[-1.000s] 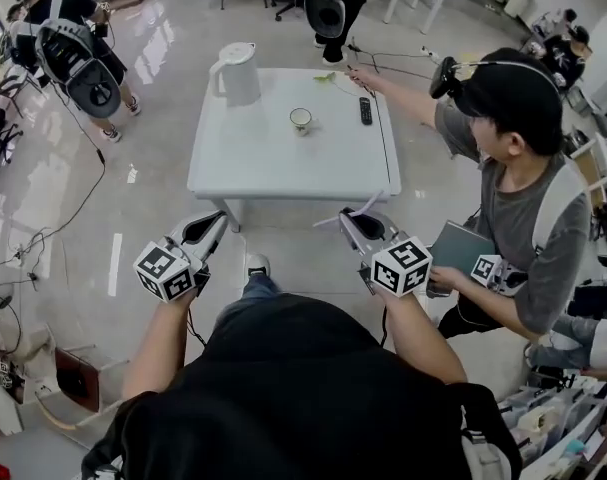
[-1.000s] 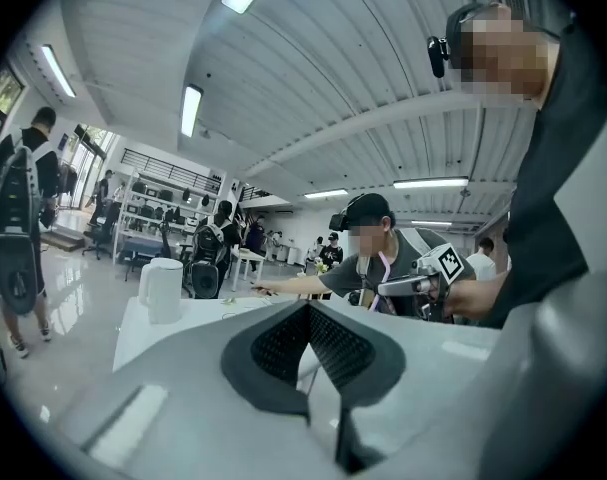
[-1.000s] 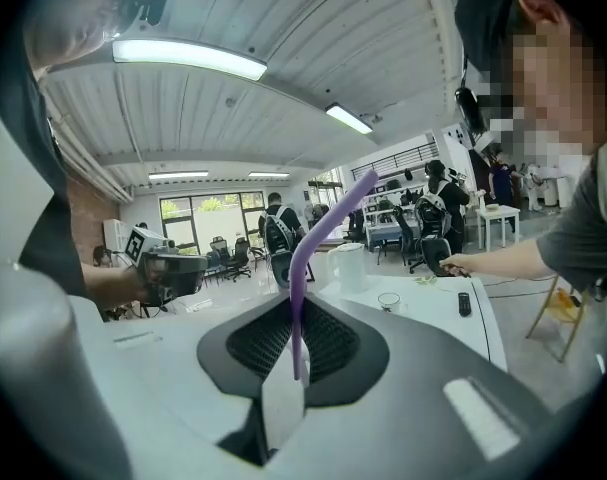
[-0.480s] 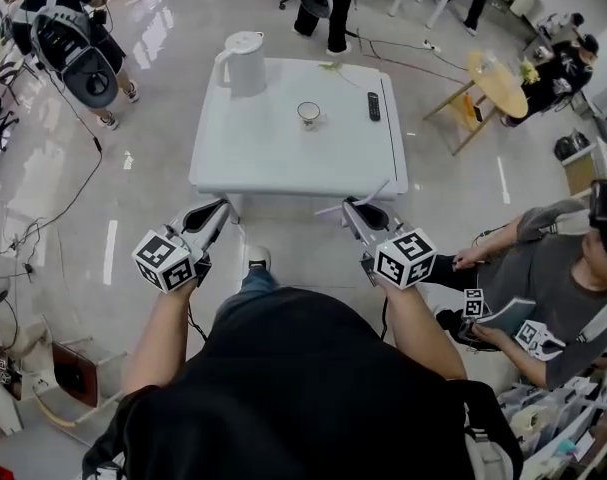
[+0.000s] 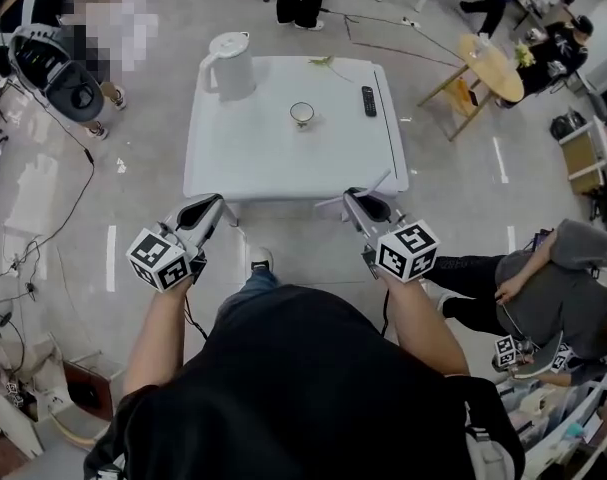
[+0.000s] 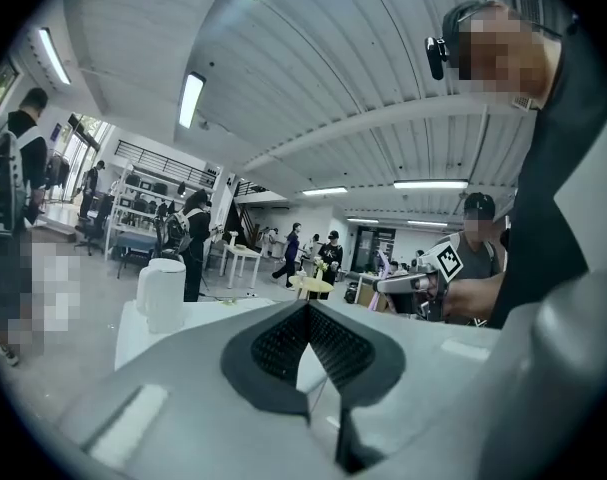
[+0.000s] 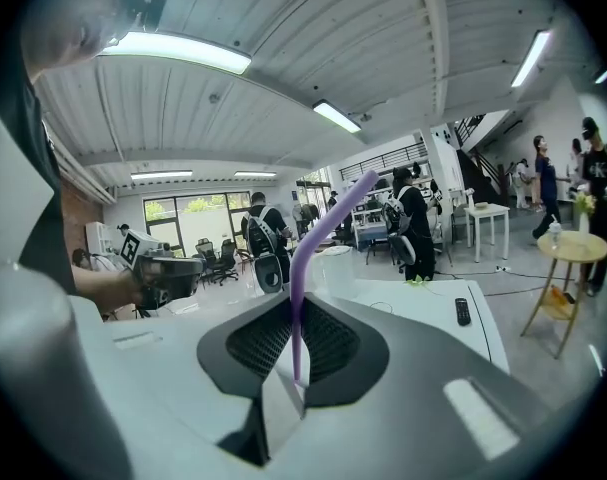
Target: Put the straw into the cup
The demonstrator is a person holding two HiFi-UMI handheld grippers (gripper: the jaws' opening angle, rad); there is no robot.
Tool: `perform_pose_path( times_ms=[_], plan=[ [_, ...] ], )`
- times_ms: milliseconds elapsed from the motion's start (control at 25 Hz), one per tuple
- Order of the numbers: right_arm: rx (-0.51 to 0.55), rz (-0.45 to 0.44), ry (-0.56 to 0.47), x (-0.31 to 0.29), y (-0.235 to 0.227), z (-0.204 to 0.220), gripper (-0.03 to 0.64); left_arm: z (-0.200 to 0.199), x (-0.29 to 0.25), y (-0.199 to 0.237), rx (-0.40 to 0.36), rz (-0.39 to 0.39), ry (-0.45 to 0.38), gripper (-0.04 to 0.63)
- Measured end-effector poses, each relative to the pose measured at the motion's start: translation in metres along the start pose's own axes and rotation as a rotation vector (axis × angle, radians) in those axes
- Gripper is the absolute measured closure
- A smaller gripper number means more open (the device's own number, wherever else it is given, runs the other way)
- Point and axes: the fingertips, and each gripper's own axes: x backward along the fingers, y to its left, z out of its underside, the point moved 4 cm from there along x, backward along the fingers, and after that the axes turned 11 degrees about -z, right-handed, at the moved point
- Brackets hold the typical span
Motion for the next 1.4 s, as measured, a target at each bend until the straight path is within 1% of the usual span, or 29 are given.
perform_pose_path(
  times_ms=[760, 1080, 1400],
  plan=[
    [-0.029, 0.068, 0.002, -0.058, -0.055, -0.023, 0.555, -0.015, -0.067, 0.069, -0.012, 0.087, 0.037, 0.595],
    [-0.034, 0.105, -0.008, -0.075, -0.068, -0.035, 0.556, -0.028, -0.089, 0.098, -0.017, 0.113, 0.026, 0.595],
    [-0.027, 0.136, -0.013, -0.082, -0.068, -0.050, 0.555, -0.043, -0.098, 0.116, -0.022, 0.135, 0.013, 0.595]
  ],
)
